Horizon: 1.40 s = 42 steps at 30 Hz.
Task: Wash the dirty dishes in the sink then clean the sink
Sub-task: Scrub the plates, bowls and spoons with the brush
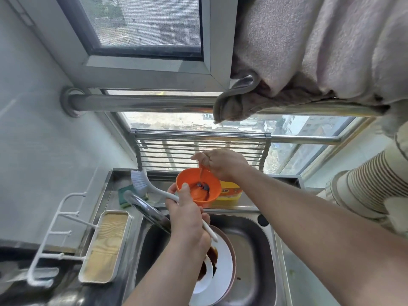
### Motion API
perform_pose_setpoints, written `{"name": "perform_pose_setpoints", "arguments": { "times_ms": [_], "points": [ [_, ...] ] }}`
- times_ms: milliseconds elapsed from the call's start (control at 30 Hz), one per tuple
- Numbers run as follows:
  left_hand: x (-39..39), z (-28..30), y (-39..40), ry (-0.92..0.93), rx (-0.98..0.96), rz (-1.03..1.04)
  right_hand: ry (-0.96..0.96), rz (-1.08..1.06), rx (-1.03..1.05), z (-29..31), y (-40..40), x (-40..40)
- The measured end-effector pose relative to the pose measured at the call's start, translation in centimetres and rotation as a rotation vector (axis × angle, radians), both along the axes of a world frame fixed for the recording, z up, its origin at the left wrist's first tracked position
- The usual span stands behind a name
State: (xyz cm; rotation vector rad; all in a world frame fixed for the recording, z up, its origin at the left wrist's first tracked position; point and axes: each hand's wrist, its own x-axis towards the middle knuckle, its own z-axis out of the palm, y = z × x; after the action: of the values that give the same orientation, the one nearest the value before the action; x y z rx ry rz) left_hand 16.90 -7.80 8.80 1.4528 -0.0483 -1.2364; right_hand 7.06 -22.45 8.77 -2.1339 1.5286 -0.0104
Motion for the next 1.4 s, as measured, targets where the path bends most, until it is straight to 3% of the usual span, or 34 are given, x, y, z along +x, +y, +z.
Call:
{"name": "perform_pose_setpoints", "arguments": {
  "times_ms": [133, 300, 467, 667, 833, 1067, 1267, 1400],
  "points": [
    [-0.2, 0.4, 0.1, -0.020, -0.026, -0.012, -0.029, -0.001, 0.025, 0.4, -0.1, -0.4],
    [-0.1, 0.3, 0.3, -0.067, -0.012, -0.032, 0.010, 0.070, -0.117, -0.4, 0.7, 0.5],
    [-0.1, 0.3, 0.4, -0.089, -0.014, -0.048, -0.060, -0.021, 0.030, 0.0, 0.0, -0.5],
    [-0.3, 0.4, 0.4, -0.103, 0.036, -0.040, 0.021, 0.053, -0.114, -0.5, 0.8, 0.5],
    [-0.3, 0.6, 0.4, -0.108, 0.050, -0.045, -0.001, -0.001, -0.012, -0.1, 0.0, -0.2],
    [-0.5, 0.7, 0.5, -0.112, 0.077, -0.036, 0.047, 0.058, -0.121, -0.5, 0.8, 0.5],
    [-0.6, 1.0, 0.7, -0.112, 0.086, -0.057, -0.045, -0.001, -0.033, 0.0, 0.3, -0.3],
    [-0.8, 0.9, 0.8, -0.124, 0.097, -0.050, 0.065, 0.078, -0.152, -0.4, 1.3, 0.6]
  ]
}}
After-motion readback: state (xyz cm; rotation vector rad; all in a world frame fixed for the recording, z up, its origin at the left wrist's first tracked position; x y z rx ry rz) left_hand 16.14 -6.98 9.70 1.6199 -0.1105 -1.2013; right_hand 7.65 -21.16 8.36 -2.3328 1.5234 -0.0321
